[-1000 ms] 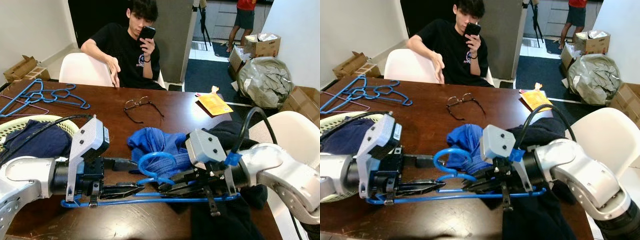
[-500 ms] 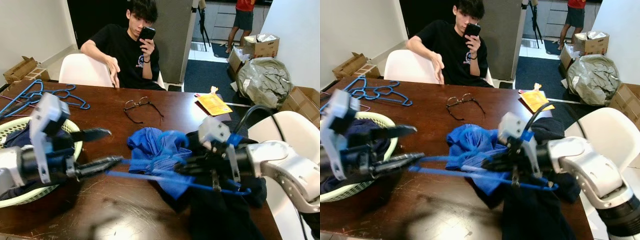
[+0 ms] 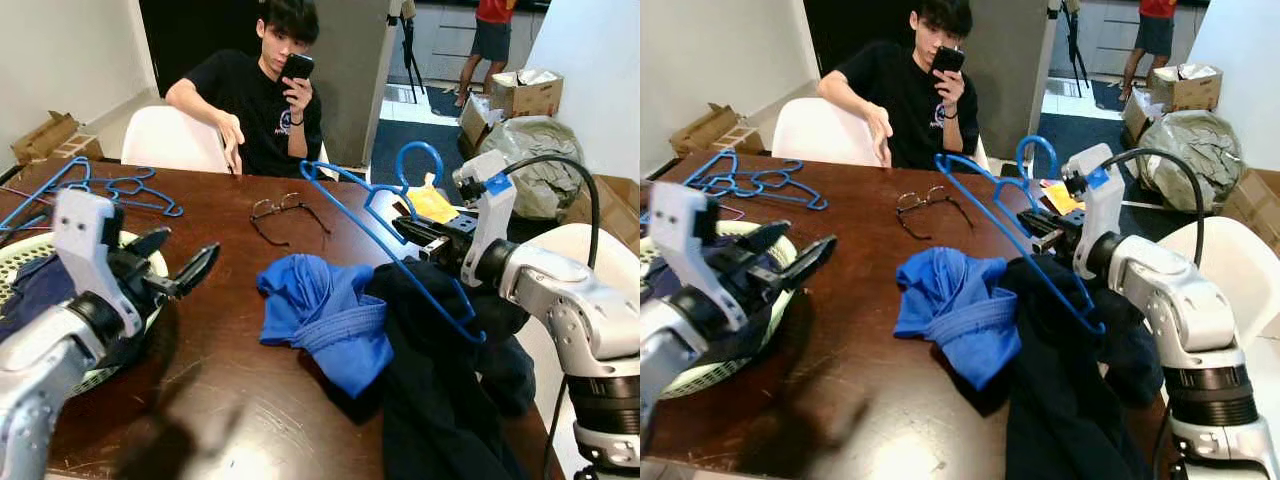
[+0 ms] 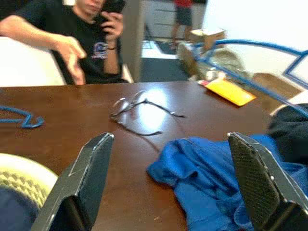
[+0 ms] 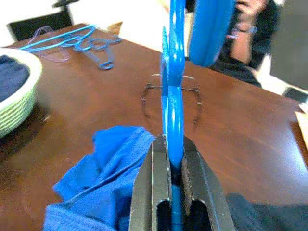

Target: Hang hanger

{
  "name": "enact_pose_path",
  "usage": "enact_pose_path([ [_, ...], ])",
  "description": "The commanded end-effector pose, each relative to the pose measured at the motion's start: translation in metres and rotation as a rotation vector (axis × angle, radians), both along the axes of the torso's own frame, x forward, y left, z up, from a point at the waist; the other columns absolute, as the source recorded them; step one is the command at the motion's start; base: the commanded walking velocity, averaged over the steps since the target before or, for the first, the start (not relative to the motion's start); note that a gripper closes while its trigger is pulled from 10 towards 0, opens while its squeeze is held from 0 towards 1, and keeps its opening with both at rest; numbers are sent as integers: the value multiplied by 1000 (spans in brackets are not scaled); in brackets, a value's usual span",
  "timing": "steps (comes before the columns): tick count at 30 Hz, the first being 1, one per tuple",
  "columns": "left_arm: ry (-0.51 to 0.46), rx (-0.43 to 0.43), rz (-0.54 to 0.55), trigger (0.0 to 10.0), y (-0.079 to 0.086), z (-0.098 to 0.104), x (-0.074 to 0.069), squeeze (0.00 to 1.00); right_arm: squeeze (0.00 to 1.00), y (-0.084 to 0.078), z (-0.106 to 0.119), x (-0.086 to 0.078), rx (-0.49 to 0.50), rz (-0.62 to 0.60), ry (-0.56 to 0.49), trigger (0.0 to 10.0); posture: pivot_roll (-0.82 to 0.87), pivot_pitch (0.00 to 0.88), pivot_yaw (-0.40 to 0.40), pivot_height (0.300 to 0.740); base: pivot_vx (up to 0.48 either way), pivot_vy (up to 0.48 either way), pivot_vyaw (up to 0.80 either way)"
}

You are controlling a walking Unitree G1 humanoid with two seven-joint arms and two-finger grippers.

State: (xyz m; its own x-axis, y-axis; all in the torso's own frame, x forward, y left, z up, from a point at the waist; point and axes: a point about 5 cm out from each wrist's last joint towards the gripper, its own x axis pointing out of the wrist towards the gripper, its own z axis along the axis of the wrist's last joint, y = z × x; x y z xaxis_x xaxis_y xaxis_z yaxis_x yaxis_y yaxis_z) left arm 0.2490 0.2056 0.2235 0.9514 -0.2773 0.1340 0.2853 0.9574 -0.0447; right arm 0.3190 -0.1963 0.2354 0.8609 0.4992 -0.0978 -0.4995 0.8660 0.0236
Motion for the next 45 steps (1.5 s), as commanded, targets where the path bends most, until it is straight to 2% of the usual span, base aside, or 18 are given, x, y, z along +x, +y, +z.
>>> enact_pose_path([
  [1,20,25,43,10000,-5,-8,-3,0,0,-8,-7,-3,33,-71,32,10000,96,24,-26,740,0,0,0],
  [6,48,37,131,10000,-3,-19,-6,0,0,-2,-27,-11,55,-104,81,10000,98,26,-30,740,0,0,0],
  [8,104,52,200,10000,-8,-40,-14,0,0,16,-62,-29,103,-126,160,10000,103,33,-26,740,0,0,0],
  [9,104,52,200,10000,-8,-40,-14,0,0,16,-62,-29,103,-126,160,10000,103,33,-26,740,0,0,0],
  [11,158,52,240,10000,-14,-58,-22,0,0,34,-86,-47,159,-124,208,10000,102,35,-25,740,0,0,0],
  [13,158,52,240,10000,-14,-58,-22,0,0,34,-86,-47,159,-124,208,10000,102,35,-25,740,0,0,0],
  [14,185,64,257,10000,-20,-69,-25,0,0,42,-99,-55,164,-128,237,10000,104,36,-21,740,0,0,0],
  [23,176,108,273,10000,-28,-77,-25,0,0,46,-103,-58,213,-135,209,10000,111,39,-11,740,0,0,0],
  [24,147,147,281,10000,-32,-76,-23,0,0,47,-101,-57,227,-128,188,10000,114,44,-28,740,0,0,0],
  [30,102,185,291,10000,-37,-74,-20,0,0,47,-98,-55,270,-122,169,10000,113,40,-35,740,0,0,0],
  [45,92,154,249,10000,-45,-77,-18,0,0,49,-97,-55,322,-128,160,10000,93,45,-31,740,0,0,0],
])
